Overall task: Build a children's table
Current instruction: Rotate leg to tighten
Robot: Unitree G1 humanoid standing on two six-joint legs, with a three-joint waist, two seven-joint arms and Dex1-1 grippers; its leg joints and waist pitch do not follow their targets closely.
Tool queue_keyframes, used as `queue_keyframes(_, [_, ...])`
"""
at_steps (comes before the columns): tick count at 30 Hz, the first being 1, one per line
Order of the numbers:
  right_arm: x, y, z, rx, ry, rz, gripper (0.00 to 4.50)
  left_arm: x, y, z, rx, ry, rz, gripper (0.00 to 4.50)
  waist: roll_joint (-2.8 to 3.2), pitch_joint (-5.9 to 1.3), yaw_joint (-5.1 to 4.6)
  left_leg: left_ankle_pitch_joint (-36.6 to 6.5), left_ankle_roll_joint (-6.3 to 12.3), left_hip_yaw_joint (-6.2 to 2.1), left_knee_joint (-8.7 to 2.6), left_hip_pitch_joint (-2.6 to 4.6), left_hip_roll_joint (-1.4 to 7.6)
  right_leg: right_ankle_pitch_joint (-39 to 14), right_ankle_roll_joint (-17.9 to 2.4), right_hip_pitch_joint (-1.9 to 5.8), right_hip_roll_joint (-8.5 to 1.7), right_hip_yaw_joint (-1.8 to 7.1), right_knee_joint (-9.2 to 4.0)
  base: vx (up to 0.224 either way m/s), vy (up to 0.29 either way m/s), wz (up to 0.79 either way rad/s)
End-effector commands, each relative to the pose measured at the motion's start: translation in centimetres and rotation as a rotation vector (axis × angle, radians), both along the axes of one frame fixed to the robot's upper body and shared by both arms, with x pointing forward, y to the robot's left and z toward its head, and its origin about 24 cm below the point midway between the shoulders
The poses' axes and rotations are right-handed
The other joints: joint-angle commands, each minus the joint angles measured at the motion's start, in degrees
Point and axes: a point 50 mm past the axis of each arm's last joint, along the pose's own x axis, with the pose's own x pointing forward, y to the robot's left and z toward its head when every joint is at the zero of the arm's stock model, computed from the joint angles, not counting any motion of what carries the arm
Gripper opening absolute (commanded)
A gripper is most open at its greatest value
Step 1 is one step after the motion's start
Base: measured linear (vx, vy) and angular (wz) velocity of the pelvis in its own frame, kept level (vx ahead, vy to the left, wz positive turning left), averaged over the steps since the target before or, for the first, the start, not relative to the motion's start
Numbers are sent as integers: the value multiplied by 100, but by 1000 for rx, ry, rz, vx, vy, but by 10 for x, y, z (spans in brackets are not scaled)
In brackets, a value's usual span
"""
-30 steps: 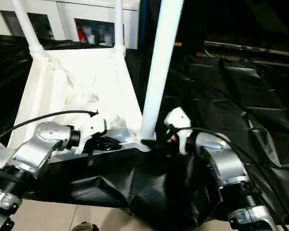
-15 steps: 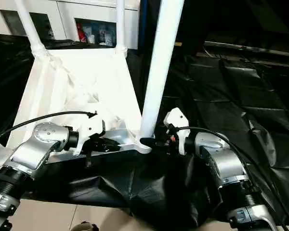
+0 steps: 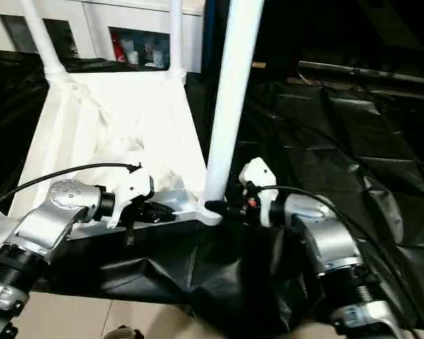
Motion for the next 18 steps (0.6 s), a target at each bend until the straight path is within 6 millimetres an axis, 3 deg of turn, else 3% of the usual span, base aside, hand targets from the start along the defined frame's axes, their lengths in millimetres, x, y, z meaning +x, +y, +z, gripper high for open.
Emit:
queue_keyframes(1, [2, -2, -14, -55, 43, -82, 200, -2, -9, -12, 18, 36, 21, 0, -26, -276, -9, -1021, 109, 25, -362, 86, 93, -529, -1310, 168, -350, 152, -448, 0, 0, 0])
queue_keyframes(4, [9, 11, -31, -15, 95, -325, 200, 16, -28, -13, 29, -31, 152, 0, -35, -274, -33, -1449, -143, -14, -414, 105, 95, -1358, -1075, 155, -370, 161, -523, 0, 0, 0])
queue_keyframes(6, [12, 16, -33, 11, 120, -408, 199, 20, -36, -13, 39, -52, 193, 0, -4, -269, -47, -1524, -193, -12, -427, 113, 99, -1439, -1006, 115, -366, 180, -549, 0, 0, 0])
queue_keyframes(8, [12, 16, -33, 11, 120, -408, 199, 20, -36, -13, 39, -52, 193, 0, -25, -282, -36, -1633, -229, -40, -439, 108, 97, -1647, -916, 131, -378, 169, -560, 0, 0, 0])
queue_keyframes(9, [18, 32, -35, 38, 141, -499, 199, 27, -50, -11, 35, -73, 265, 0, 27, -301, -41, -1636, -237, -36, -441, 117, 102, -1480, -911, 98, -363, 179, -557, 0, 0, 0])
queue_keyframes(12, [20, 46, -33, 46, 135, -506, 199, 29, -61, -10, 25, -77, 280, 0, 19, -314, -35, -1619, -302, -46, -447, 102, 93, -1349, -914, 113, -356, 168, -549, 0, 0, 0])
queue_keyframes(15, [21, 56, -28, 72, 110, -486, 199, 29, -68, -9, 16, -78, 263, 0, 10, -324, -33, -1518, -248, -35, -437, 86, 88, -1067, -919, 123, -349, 173, -543, 0, 0, 0])
queue_keyframes(18, [22, 53, -23, 98, 85, -476, 269, 28, -66, -10, 18, -74, 240, 0, 7, -336, -26, -1273, -174, -27, -425, 67, 83, -580, -986, 154, -339, 166, -501, 0, 0, 0])
